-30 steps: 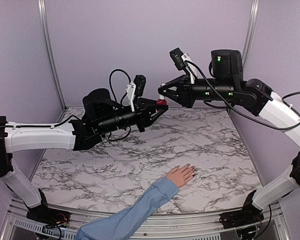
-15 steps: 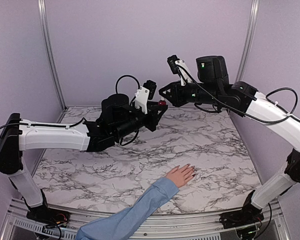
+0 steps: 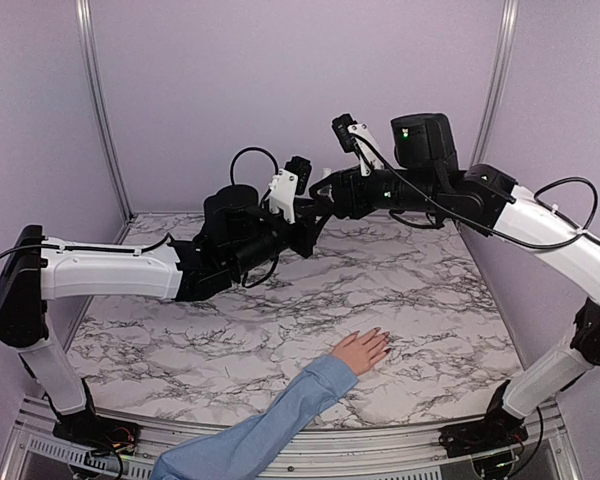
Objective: Paint the nails
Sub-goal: Screw the nail polish bottle cap onto the nail polish bottle.
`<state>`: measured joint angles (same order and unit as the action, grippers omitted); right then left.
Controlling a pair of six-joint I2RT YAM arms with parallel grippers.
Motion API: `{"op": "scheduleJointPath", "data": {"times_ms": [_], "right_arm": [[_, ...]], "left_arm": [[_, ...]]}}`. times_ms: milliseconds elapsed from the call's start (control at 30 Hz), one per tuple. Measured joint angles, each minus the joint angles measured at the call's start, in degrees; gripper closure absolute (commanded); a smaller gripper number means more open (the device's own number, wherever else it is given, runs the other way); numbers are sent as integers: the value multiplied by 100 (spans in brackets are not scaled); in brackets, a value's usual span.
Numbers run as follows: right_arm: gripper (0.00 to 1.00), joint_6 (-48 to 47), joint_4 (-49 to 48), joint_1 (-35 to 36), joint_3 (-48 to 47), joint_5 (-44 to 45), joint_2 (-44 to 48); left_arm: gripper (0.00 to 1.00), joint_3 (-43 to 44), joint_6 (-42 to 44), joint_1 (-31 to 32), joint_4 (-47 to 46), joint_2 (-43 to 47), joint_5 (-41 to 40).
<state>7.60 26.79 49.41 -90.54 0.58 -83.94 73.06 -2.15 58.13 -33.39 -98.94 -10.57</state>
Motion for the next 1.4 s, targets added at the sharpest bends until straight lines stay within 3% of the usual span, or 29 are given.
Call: {"op": "scheduleJointPath", "data": {"times_ms": [167, 467, 600, 900, 1067, 1400], "right_arm": [[3, -431, -120, 20, 267, -13, 487], [2, -1021, -511, -57, 570, -732, 1392], [12, -1207, -345, -151, 234, -1615, 1261], [19, -1576, -232, -173, 168, -3228, 1204], [34, -1775, -15, -175, -59, -3689, 975], [49, -1812, 74, -177, -87, -4398, 850]], "left_arm": [[100, -94, -20, -105, -39, 223, 341], [100, -352, -162, -533, -90, 743, 2000], [96, -391, -315, -855, -101, 881, 3198], [95, -216, -697, -946, -109, 839, 5842], [98, -92, -848, -868, -109, 811, 6465], [99, 129, -1073, -619, -116, 575, 6916]]}}
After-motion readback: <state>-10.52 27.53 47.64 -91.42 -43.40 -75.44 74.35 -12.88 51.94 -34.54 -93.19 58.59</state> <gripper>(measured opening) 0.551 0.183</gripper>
